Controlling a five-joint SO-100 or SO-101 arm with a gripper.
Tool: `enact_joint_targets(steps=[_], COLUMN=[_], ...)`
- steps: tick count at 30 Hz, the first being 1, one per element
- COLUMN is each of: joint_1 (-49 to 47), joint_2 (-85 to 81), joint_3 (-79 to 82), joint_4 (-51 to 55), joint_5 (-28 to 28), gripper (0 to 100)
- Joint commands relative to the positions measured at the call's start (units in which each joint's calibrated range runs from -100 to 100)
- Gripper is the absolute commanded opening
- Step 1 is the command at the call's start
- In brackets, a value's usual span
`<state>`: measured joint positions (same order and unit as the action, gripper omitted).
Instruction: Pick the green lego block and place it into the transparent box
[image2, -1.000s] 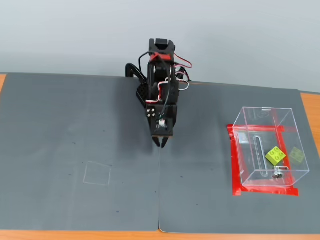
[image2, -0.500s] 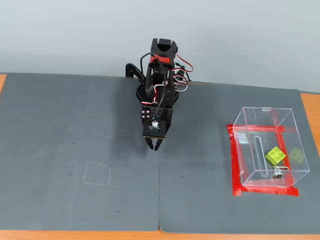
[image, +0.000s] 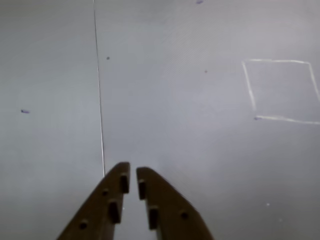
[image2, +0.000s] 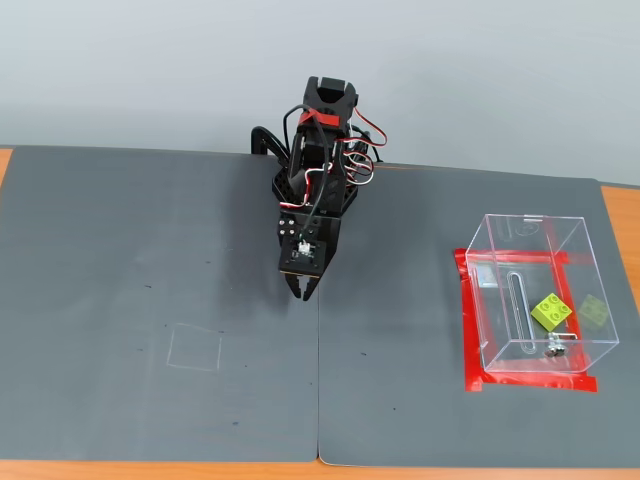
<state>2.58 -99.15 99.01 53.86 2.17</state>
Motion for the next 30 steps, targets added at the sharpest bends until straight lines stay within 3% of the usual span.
enact_joint_targets(steps=[1,30], joint_1=[-0.5,-1.5], joint_2=[-0.5,-0.3], joint_3=[0.4,0.0], joint_4=[-0.7,-0.7], joint_5=[0.7,0.4], gripper=[2,2])
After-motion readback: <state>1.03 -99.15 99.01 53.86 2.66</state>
